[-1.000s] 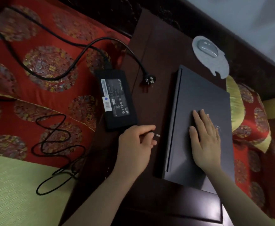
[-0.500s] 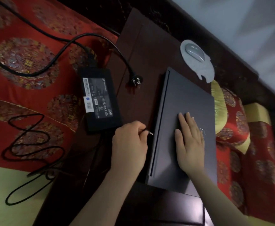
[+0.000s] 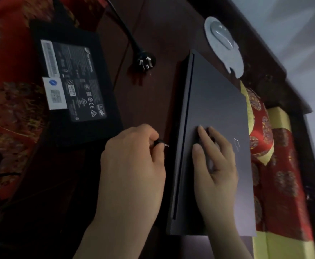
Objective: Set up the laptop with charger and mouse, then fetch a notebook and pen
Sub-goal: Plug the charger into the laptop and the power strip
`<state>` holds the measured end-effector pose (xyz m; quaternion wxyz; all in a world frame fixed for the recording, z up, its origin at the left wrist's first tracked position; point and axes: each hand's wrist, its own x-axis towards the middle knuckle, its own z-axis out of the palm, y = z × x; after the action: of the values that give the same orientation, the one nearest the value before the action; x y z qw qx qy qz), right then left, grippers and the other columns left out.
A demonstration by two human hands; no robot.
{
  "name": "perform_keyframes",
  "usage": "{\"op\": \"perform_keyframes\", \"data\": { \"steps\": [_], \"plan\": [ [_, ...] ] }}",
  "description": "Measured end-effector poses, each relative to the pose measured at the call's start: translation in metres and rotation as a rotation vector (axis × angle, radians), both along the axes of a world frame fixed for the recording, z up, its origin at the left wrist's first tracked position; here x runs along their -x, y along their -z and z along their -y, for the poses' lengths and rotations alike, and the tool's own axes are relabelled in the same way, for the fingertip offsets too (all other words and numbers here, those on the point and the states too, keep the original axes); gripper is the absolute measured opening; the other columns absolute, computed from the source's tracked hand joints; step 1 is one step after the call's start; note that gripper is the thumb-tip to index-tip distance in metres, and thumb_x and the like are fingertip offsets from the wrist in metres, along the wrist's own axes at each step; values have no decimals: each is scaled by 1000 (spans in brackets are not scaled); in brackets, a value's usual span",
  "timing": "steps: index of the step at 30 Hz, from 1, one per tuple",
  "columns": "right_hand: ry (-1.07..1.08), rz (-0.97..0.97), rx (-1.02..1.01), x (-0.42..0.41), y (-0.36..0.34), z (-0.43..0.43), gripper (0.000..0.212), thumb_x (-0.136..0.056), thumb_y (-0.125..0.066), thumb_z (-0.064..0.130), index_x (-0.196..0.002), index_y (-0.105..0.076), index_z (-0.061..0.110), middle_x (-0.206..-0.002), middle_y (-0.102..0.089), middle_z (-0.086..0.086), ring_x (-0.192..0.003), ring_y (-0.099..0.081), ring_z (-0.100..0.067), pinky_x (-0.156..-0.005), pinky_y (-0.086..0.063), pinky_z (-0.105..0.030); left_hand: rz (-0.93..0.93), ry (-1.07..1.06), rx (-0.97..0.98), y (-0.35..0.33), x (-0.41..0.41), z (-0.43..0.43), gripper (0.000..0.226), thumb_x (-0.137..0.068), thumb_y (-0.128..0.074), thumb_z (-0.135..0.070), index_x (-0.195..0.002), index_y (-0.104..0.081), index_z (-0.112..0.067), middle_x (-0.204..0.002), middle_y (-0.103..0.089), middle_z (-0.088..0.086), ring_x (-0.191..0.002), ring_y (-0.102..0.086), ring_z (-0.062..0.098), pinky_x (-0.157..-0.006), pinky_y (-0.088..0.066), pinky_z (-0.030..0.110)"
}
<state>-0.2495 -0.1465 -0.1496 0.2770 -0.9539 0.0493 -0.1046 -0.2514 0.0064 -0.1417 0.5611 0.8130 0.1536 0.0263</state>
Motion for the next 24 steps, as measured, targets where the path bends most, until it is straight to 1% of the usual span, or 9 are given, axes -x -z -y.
{"op": "perform_keyframes", "data": {
  "steps": [2,4,7,17,20,22,24],
  "plan": [
    [-4,-4,6,0,-1,1,40,-90,-50,35,-129,-58,37,-136,-47,20,-130,-42,-3,-100,-32,-13,6,5,10,1,-3,2,10,-80,-70,-20,-91,-69,-20,-79,-67,-7,-71,-64,9,-66,-55,29],
    [-6,1,13,0,-1,0,40,-91,-50,36,-130,-58,36,-136,-47,19,-129,-42,-6,-99,-32,-17,11,11,23,2,-5,2,11,-81,-69,-20,-92,-69,-20,-81,-68,-7,-72,-65,10,-68,-57,33],
    [-4,5,19,0,0,-1,42,-90,-46,42,-130,-57,37,-136,-47,19,-129,-42,-5,-100,-32,-18,15,27,37,1,-6,3,12,-80,-69,-18,-91,-70,-19,-81,-69,-5,-71,-66,13,-68,-57,37],
    [-3,11,58,0,1,-2,44,-89,-42,43,-131,-57,37,-136,-47,15,-128,-40,-4,-101,-33,-24,27,74,55,3,-5,5,8,-79,-72,-17,-86,-71,-20,-78,-69,-7,-69,-65,9,-65,-57,36],
    [-6,19,71,0,1,-2,44,-90,-41,42,-131,-57,36,-137,-47,13,-129,-39,-5,-102,-39,-33,31,87,68,4,-7,5,6,-78,-73,-17,-83,-71,-20,-78,-69,-7,-70,-66,9,-66,-57,36],
    [-9,28,80,0,2,-3,43,-92,-41,40,-131,-56,36,-137,-47,11,-127,-40,-8,-100,-43,-42,31,104,53,4,-7,6,5,-78,-72,-16,-81,-71,-20,-78,-68,-6,-70,-65,10,-65,-57,35],
    [-10,32,89,1,2,-3,43,-92,-40,39,-132,-55,36,-137,-47,10,-126,-41,-11,-97,-45,-47,32,119,26,3,-5,10,4,-80,-70,-15,-80,-70,-19,-79,-66,-6,-69,-64,11,-64,-56,35]
  ]
}}
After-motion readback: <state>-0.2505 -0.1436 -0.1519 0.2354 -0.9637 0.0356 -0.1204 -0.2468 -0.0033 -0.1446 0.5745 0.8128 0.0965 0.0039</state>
